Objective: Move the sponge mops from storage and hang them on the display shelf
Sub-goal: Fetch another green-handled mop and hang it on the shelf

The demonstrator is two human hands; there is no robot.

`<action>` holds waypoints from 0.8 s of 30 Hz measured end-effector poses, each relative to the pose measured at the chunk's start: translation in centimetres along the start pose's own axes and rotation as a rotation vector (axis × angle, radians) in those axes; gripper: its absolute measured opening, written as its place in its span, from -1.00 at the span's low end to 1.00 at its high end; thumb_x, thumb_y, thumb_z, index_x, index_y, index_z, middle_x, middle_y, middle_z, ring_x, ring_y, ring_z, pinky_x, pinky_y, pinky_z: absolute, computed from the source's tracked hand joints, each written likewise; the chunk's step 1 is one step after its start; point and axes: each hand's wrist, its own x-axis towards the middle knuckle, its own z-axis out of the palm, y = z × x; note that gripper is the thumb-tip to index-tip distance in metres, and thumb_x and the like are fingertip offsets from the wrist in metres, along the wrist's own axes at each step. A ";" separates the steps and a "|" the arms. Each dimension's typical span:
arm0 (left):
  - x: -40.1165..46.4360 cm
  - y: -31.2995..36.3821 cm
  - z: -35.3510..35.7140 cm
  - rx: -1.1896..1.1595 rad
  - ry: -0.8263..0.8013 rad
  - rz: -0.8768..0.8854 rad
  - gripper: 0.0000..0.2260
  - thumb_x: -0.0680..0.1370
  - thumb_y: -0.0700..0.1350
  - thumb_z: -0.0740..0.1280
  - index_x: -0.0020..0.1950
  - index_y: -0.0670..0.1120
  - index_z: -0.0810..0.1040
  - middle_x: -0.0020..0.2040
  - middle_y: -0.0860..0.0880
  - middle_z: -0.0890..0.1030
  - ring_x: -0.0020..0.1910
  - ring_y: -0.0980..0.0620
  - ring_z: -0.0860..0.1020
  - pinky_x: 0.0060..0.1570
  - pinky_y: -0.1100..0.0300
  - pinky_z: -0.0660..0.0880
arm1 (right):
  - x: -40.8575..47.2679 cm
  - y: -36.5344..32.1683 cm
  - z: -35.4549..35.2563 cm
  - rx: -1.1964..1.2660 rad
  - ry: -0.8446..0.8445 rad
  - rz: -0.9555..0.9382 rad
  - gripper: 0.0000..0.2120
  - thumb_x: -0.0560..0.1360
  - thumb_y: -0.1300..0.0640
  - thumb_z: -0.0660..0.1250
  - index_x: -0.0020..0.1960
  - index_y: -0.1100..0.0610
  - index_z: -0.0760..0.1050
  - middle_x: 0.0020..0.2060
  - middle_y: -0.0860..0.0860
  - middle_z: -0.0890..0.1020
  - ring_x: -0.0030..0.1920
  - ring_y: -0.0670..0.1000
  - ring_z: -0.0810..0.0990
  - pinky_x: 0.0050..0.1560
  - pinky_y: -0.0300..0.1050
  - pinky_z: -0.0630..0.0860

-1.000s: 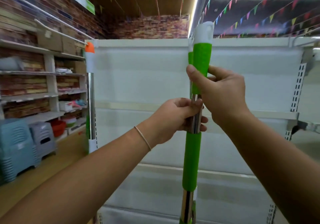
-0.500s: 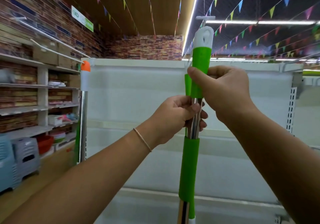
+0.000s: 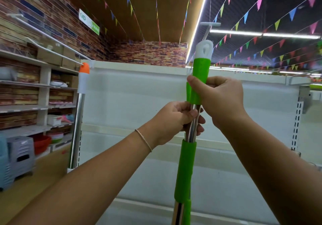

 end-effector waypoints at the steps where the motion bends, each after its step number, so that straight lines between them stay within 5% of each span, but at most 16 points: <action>1: 0.3 -0.4 -0.2 0.000 0.010 -0.014 -0.84 0.67 -0.23 0.16 0.13 -0.21 0.51 -0.12 -0.15 0.65 -0.17 -0.12 0.66 -0.02 -0.01 0.64 | 0.2 0.4 0.2 -0.015 -0.007 0.005 -0.75 0.33 -0.15 0.56 -0.27 0.01 0.63 -0.35 0.00 0.71 -0.28 0.01 0.72 -0.11 0.14 0.67; 24: 6.3 -7.9 -0.4 -0.038 0.304 -0.164 -0.78 0.67 -0.13 0.18 0.15 -0.29 0.43 -0.15 -0.21 0.58 -0.24 -0.14 0.57 0.05 -0.15 0.60 | 4.0 8.5 4.4 -0.268 0.034 0.094 -0.59 0.37 -0.15 0.50 -0.35 0.16 0.48 -0.32 0.18 0.68 -0.22 0.20 0.68 -0.08 0.22 0.61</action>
